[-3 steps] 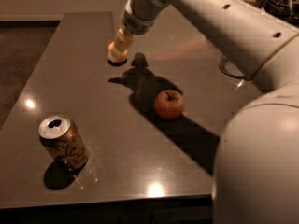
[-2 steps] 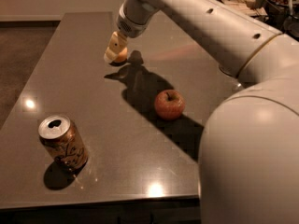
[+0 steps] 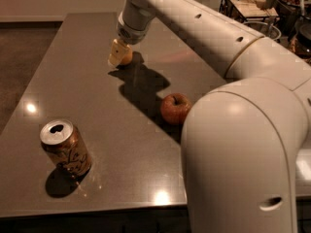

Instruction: Pick orange

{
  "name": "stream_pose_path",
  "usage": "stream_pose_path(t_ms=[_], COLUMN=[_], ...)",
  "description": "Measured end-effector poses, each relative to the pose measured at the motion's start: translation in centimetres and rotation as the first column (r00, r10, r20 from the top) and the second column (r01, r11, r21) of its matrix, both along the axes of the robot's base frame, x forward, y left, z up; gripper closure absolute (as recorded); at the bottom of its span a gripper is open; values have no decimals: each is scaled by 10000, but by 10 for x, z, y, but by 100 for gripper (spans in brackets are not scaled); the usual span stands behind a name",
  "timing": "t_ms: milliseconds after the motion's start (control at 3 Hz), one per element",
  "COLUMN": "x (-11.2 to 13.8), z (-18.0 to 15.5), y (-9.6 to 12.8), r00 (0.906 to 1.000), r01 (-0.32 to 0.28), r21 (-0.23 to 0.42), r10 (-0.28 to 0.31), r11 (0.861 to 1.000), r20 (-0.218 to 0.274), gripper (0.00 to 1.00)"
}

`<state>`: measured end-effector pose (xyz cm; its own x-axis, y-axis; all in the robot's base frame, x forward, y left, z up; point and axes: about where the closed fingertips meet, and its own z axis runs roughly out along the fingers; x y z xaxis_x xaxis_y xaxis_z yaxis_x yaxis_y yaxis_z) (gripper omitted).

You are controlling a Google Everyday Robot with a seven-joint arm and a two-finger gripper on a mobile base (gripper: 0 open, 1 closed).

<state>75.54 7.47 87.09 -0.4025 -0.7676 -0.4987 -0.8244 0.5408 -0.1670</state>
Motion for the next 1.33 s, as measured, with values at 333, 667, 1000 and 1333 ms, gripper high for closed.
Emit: stream_pose_path(t_ms=[333, 667, 1000, 1333], x=[1, -6, -20, -37], z=[-2, 10, 47, 79], y=[2, 6, 9, 18], r00=[9996, 9988, 9957, 9867], r01=[-11, -332, -829, -1501], r21=[11, 350, 983, 1557], r10=[12, 345, 864, 1578], r11=[10000, 9988, 9917, 9763], r20=[-266, -349, -320, -379], gripper=[41, 64, 88, 100])
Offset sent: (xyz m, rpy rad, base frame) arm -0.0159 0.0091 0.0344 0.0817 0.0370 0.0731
